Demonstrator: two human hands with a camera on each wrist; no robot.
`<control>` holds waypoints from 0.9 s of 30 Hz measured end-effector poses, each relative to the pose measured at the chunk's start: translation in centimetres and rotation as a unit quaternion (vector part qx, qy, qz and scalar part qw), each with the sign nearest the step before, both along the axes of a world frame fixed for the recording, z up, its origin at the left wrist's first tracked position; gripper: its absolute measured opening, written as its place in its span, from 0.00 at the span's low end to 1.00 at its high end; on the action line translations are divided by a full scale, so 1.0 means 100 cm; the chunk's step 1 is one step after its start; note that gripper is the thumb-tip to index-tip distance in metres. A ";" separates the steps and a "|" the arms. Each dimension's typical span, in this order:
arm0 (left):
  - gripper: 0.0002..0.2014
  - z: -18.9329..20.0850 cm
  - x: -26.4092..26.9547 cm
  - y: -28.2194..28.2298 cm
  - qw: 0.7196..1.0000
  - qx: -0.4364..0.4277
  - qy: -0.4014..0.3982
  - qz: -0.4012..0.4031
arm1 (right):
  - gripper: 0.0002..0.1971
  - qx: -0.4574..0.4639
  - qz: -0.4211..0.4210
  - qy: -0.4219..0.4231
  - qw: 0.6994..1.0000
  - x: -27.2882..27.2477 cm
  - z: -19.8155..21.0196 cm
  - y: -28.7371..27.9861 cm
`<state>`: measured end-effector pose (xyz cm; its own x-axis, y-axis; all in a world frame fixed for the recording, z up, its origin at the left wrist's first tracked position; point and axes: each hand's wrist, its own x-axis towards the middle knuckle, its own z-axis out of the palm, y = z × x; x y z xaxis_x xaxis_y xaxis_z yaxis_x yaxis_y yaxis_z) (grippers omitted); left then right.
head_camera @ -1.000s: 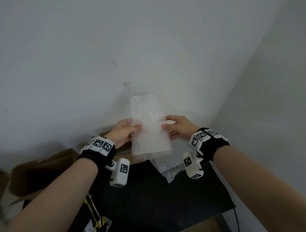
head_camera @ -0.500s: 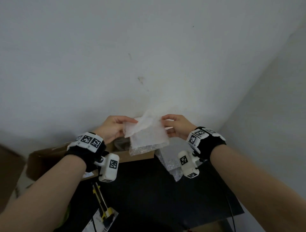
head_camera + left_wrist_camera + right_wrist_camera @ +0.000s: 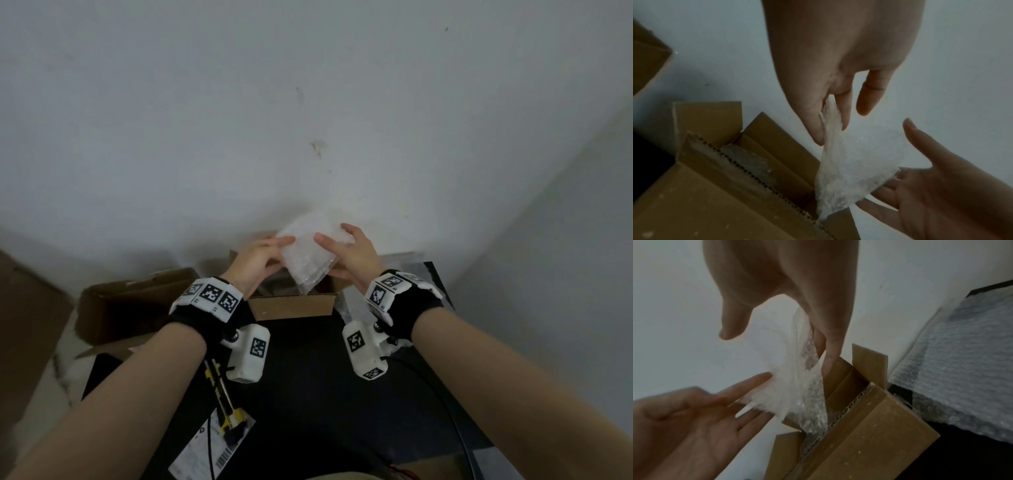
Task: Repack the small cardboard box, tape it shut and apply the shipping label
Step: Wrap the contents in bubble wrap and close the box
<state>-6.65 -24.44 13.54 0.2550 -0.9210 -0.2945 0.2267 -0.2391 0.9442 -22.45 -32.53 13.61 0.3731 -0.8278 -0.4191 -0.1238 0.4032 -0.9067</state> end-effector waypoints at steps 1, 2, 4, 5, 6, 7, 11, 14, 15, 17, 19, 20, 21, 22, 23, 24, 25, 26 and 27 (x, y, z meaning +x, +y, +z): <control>0.16 -0.003 -0.002 0.000 1.000 0.001 0.003 -0.002 | 0.47 -0.023 -0.004 0.025 0.999 0.003 -0.001 0.002; 0.16 -0.010 -0.003 0.002 1.000 0.005 0.012 -0.003 | 0.47 -0.052 -0.010 0.061 0.997 0.006 -0.007 0.006; 0.16 -0.015 -0.007 0.003 1.000 0.005 0.005 -0.006 | 0.40 -0.124 -0.048 0.104 0.986 0.003 -0.009 0.007; 0.16 -0.020 -0.007 0.004 1.000 0.006 -0.012 -0.009 | 0.35 -0.143 -0.062 0.110 0.982 0.002 -0.009 0.007; 0.17 -0.025 -0.006 0.005 0.999 0.004 -0.052 -0.012 | 0.31 -0.157 -0.068 0.119 0.978 0.000 -0.009 0.006; 0.18 -0.033 -0.004 0.007 0.994 -0.004 -0.112 -0.012 | 0.29 -0.175 -0.068 0.129 0.974 -0.002 -0.010 0.003; 0.16 -0.067 0.001 0.019 0.945 -0.005 -0.326 -0.022 | 0.18 -0.254 -0.031 0.191 0.948 -0.012 -0.010 -0.004; 0.13 -0.088 0.002 0.028 0.873 0.003 -0.473 -0.118 | 0.14 -0.293 -0.021 0.204 0.934 -0.016 -0.009 -0.006; 0.12 -0.094 0.002 0.031 0.849 -0.002 -0.509 -0.143 | 0.14 -0.302 -0.016 0.209 0.930 -0.017 -0.011 -0.006; 0.12 -0.103 0.003 0.036 0.814 -0.015 -0.556 -0.166 | 0.13 -0.306 0.002 0.233 0.923 -0.016 -0.015 -0.005; 0.13 -0.108 0.004 0.039 0.788 -0.041 -0.591 -0.168 | 0.14 -0.309 0.020 0.253 0.917 -0.014 -0.018 0.001; 0.15 -0.110 0.004 0.040 0.778 -0.047 -0.601 -0.177 | 0.15 -0.316 0.027 0.260 0.912 -0.013 -0.018 0.004; 0.17 -0.113 0.003 0.041 0.765 -0.052 -0.617 -0.177 | 0.15 -0.326 0.033 0.264 0.907 -0.012 -0.018 0.007; 0.16 -0.114 0.003 0.042 0.755 -0.046 -0.628 -0.183 | 0.14 -0.333 0.040 0.266 0.904 -0.010 -0.017 0.011; 0.15 -0.116 0.002 0.042 0.745 -0.047 -0.640 -0.184 | 0.14 -0.347 0.048 0.264 0.899 -0.009 -0.018 0.014; 0.15 -0.117 0.001 0.042 0.739 -0.046 -0.645 -0.189 | 0.14 -0.366 0.063 0.265 0.890 -0.007 -0.020 0.016; 0.16 -0.120 0.000 0.042 0.731 -0.048 -0.652 -0.194 | 0.13 -0.391 0.081 0.273 0.875 -0.006 -0.022 0.017; 0.17 -0.120 -0.002 0.043 0.723 -0.046 -0.660 -0.199 | 0.13 -0.411 0.098 0.285 0.860 -0.005 -0.026 0.018; 0.17 -0.121 -0.003 0.043 0.716 -0.044 -0.667 -0.201 | 0.13 -0.425 0.109 0.298 0.848 -0.004 -0.030 0.017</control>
<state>-6.94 -20.11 1.45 -0.0352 -0.9990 0.0268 -0.9612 0.0412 0.2729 -22.87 -30.81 10.65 0.4877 -0.8639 0.1253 -0.6503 -0.4553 -0.6081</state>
